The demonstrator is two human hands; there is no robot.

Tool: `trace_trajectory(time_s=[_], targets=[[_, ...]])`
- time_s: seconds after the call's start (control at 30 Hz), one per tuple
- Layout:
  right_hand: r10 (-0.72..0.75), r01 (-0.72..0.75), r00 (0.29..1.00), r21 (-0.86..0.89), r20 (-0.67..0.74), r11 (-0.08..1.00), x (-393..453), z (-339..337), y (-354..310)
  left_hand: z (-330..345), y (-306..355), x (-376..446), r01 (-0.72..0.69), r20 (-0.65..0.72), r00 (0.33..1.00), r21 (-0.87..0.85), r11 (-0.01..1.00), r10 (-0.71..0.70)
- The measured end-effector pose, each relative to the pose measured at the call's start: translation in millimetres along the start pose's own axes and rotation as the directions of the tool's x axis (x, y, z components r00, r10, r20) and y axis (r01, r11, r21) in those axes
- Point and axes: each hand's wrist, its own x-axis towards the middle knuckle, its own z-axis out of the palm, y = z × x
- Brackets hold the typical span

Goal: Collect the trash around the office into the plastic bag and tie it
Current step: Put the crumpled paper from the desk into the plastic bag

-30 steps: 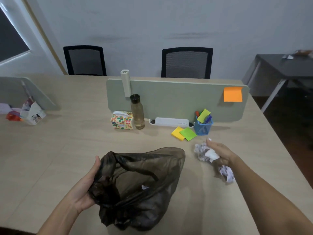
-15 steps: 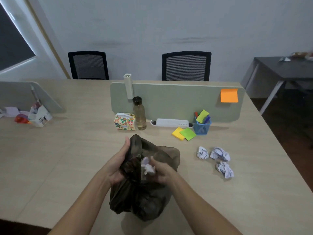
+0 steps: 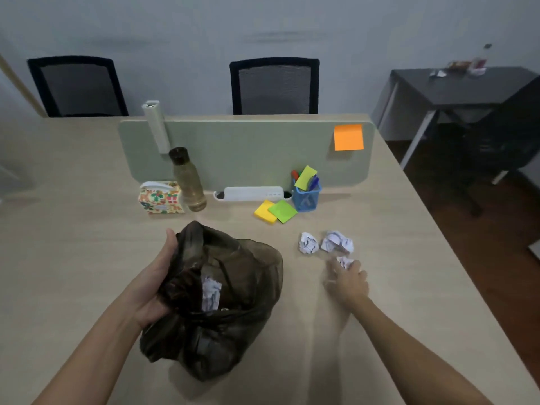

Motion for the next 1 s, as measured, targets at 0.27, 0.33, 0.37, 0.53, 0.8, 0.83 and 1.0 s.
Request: trace_trajectory(time_s=[0.27,0.33,0.37,0.53,0.8,0.83,1.0], targets=[[-0.314,0.314,0.949,0.035,0.013,0.949,3,-15,-3,2,-6,-3,0.031,0.034,0.999,-0.101,0.994,-0.027],[-0.299,0.321,0.946,0.253,-0.122,0.913,9,-31,-11,4,-5,-7,0.036,0.083,0.996,-0.133,0.990,-0.025],[-0.221,0.270,0.960,0.367,-0.169,0.890,15,-41,-15,0,-4,-7,0.048,0.075,0.996,-0.135,0.990,-0.038],[-0.027,-0.048,0.987,0.452,0.159,0.891,51,-56,-14,-23,-10,-19,0.061,0.011,0.998,-0.130,0.990,-0.060],[-0.101,-0.108,0.972,0.784,0.212,0.611,10,-50,-28,-33,-6,-28,-0.033,0.035,0.999,-0.098,0.995,0.037],[-0.172,-0.189,0.941,0.873,0.292,0.450,-9,-52,-31,-28,-4,-27,-0.068,0.039,0.997,-0.095,0.993,0.072],[-0.572,-0.117,0.702,0.862,0.423,0.494,-89,-43,-113,-13,-1,-21,-0.054,-0.028,0.998,-0.058,0.997,0.053]])
